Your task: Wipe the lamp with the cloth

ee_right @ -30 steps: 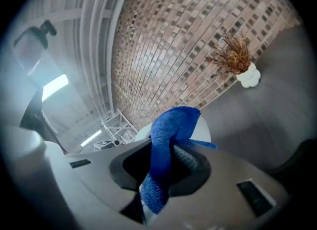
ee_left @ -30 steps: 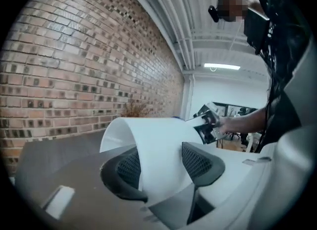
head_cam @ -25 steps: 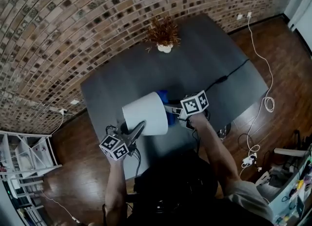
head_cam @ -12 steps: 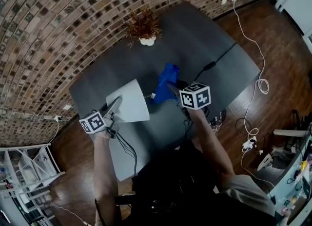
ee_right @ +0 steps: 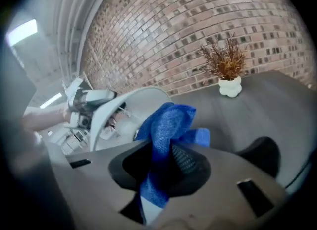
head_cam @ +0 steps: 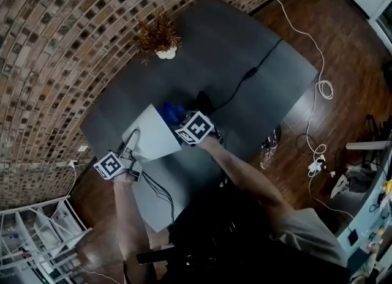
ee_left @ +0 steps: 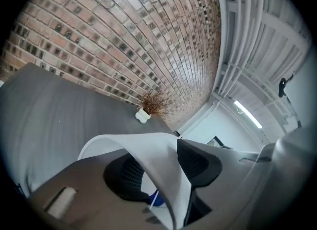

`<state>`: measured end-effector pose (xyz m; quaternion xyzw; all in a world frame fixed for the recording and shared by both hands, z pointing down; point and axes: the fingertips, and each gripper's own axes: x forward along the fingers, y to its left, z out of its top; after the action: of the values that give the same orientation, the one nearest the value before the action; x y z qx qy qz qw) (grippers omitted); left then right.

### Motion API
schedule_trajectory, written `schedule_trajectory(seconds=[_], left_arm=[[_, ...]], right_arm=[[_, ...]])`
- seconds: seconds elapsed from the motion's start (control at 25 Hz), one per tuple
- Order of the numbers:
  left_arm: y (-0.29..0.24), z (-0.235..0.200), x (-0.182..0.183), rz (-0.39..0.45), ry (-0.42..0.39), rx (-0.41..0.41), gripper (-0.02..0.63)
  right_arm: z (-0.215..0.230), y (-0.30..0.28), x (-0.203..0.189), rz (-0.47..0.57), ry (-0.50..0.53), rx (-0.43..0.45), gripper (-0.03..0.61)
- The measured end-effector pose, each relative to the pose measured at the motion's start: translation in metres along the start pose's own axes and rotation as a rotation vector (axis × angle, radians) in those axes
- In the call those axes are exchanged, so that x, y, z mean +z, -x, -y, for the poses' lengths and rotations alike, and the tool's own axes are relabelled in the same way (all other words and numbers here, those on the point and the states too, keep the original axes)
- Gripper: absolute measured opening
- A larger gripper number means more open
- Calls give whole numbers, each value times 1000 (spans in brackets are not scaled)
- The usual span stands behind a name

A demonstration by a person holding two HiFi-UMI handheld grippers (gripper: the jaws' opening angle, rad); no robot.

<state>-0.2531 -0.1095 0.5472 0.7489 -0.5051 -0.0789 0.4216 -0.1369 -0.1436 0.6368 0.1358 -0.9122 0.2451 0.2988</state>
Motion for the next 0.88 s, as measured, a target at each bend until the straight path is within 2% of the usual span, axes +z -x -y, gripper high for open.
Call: schedule_trajectory(seconds=[0.08, 0.16, 0.24, 0.28, 0.4, 0.48, 0.52, 0.6, 0.64, 0.68, 0.76, 0.84, 0.88], left_arm=[[-4, 1, -3, 12, 27, -11, 188], [-6, 2, -1, 15, 21, -11, 189], [-6, 1, 1, 11, 14, -11, 189], [-6, 0, 0, 7, 12, -6, 189], [-3, -1, -1, 16, 16, -5, 189], [-3, 4, 0, 27, 18, -24, 189], [-5, 7, -1, 27, 19, -36, 189], [-10, 11, -4, 19, 18, -47, 189], [-11, 10, -4, 14, 15, -45, 189], [-10, 9, -3, 11, 11, -41, 189], [-6, 3, -1, 14, 11, -27, 189], [-1, -3, -1, 25, 23, -8, 189], [2, -5, -2, 31, 28, -2, 189]], right_arm=[[28, 11, -14, -50, -6, -83, 81], [49, 29, -23, -59, -39, -161, 83], [58, 47, -20, -49, -21, -232, 83], [54, 50, -11, -28, 6, -229, 83], [22, 34, 24, 38, 128, -124, 83], [22, 22, 31, 2, 210, -122, 83], [40, 23, 25, -46, 227, -178, 83], [93, 44, 10, -123, 204, -342, 83], [115, 56, 7, -132, 185, -403, 83], [125, 65, 10, -117, 167, -429, 83], [111, 60, 24, -72, 162, -371, 83], [79, 33, 31, -91, 240, -284, 83], [69, 21, 32, -121, 301, -274, 83]])
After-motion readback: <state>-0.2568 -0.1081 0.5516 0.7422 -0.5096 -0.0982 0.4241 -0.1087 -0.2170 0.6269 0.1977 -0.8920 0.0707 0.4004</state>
